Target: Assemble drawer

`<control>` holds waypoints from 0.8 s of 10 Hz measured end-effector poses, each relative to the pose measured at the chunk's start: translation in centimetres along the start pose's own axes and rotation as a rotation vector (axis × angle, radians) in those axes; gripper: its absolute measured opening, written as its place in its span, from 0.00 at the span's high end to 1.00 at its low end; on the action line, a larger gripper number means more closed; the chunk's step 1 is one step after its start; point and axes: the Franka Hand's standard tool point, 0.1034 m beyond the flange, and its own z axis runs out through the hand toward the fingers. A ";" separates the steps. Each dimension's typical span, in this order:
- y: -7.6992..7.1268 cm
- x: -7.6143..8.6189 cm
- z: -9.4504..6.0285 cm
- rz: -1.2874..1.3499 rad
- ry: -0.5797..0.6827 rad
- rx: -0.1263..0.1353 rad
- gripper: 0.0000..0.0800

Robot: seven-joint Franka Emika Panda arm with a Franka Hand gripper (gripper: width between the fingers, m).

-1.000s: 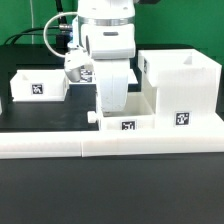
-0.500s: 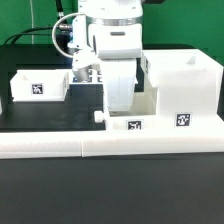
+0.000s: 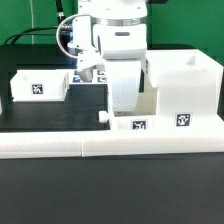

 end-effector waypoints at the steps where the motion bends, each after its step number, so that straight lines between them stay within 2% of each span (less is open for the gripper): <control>1: 0.0 0.2 0.0 -0.002 0.000 0.000 0.95; 4: 0.0 0.0 0.0 0.002 0.000 0.000 0.95; 6: 0.2 -0.1 -1.0 0.006 -0.004 -0.002 0.58; 7: 0.3 -0.1 -1.7 0.008 -0.007 0.006 0.58; 8: 0.5 -0.3 -2.6 0.009 -0.013 0.013 0.32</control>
Offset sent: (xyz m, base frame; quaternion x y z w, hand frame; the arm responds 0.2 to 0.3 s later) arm 0.0000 0.0000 0.0000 0.0000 0.0000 0.0000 1.0000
